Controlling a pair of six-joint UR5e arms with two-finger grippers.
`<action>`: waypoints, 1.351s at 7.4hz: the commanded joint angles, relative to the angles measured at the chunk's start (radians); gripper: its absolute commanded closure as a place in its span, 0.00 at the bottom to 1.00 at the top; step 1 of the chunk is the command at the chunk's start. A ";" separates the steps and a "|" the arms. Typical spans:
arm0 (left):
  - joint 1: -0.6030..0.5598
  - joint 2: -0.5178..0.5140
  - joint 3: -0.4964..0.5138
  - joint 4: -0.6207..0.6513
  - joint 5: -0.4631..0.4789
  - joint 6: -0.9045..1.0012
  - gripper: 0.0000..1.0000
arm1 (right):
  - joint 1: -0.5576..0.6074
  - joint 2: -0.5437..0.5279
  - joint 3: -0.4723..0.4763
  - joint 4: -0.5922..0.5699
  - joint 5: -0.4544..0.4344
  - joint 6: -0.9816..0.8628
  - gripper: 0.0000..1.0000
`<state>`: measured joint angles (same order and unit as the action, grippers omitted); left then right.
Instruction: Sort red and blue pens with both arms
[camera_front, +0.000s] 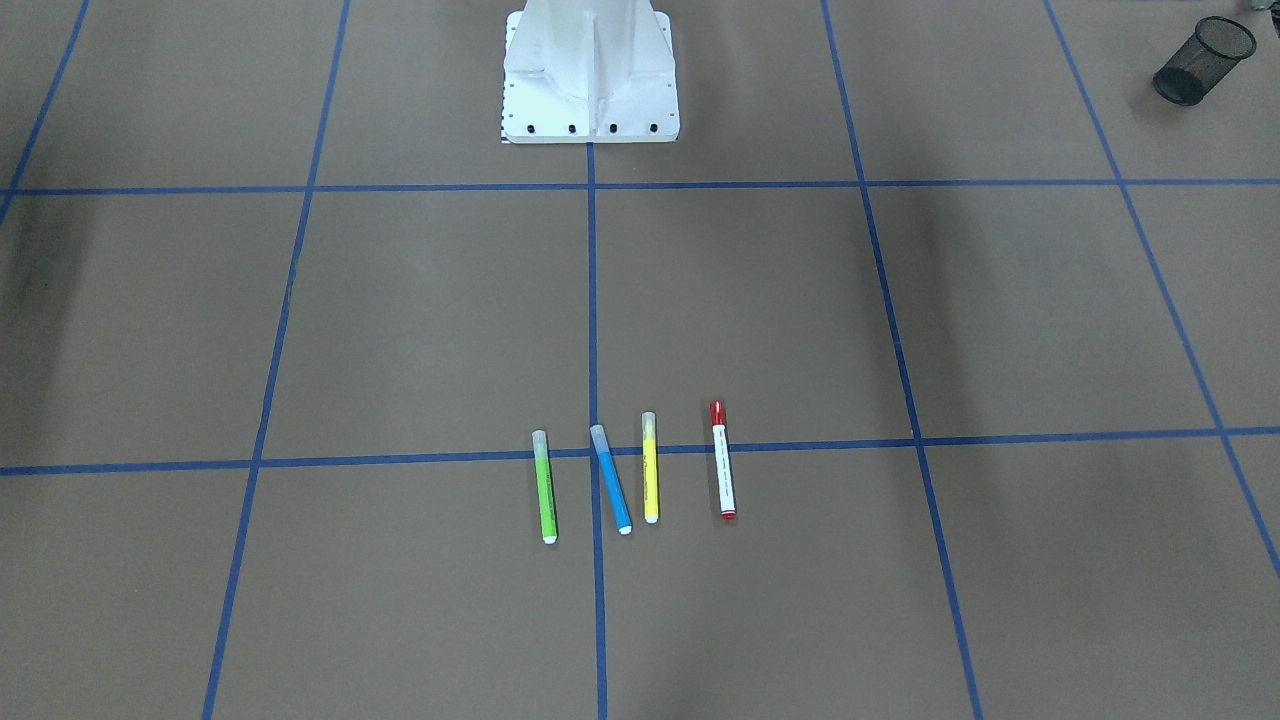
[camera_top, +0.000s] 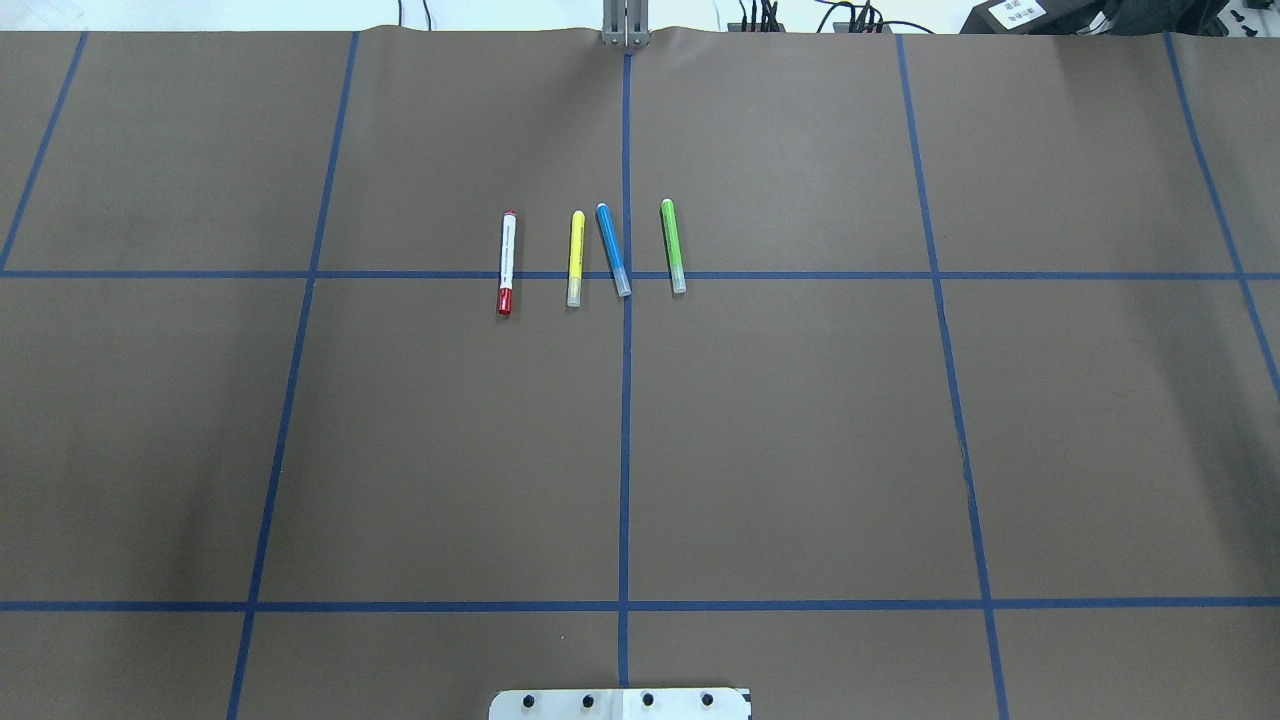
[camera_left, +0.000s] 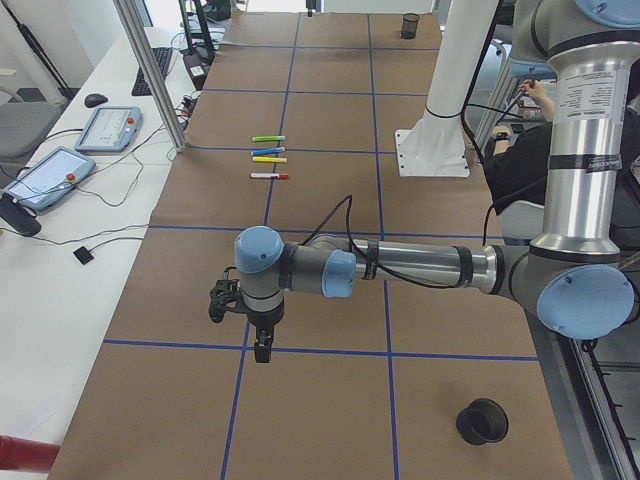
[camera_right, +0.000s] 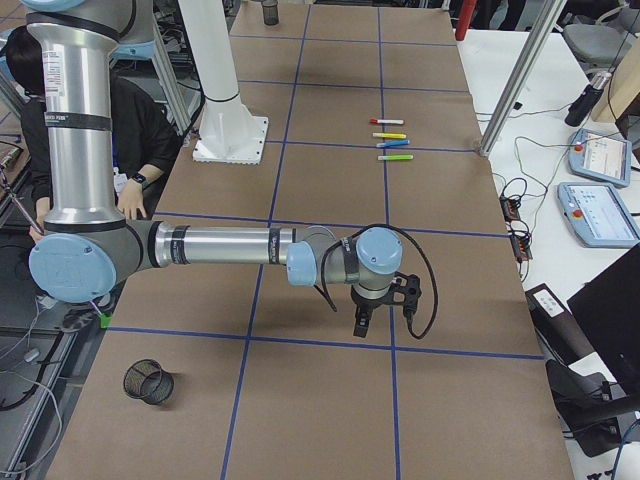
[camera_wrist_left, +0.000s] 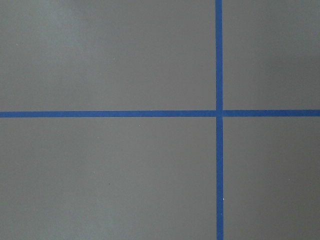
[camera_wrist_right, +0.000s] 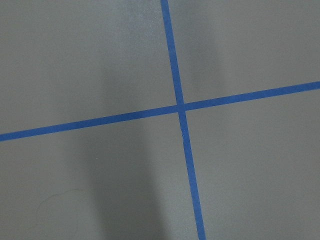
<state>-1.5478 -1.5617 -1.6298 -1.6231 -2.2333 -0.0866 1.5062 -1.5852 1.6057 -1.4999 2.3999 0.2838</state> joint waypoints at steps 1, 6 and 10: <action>0.000 0.000 -0.002 -0.001 -0.002 0.001 0.00 | 0.008 0.007 0.000 -0.003 -0.001 0.000 0.00; 0.000 0.002 -0.002 -0.012 -0.003 0.001 0.00 | 0.012 -0.001 0.000 0.001 -0.005 -0.002 0.00; 0.000 0.005 -0.007 -0.014 -0.003 0.001 0.00 | 0.012 -0.001 0.002 0.006 -0.005 -0.002 0.00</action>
<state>-1.5485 -1.5566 -1.6364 -1.6366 -2.2366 -0.0859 1.5187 -1.5852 1.6075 -1.4950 2.3940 0.2822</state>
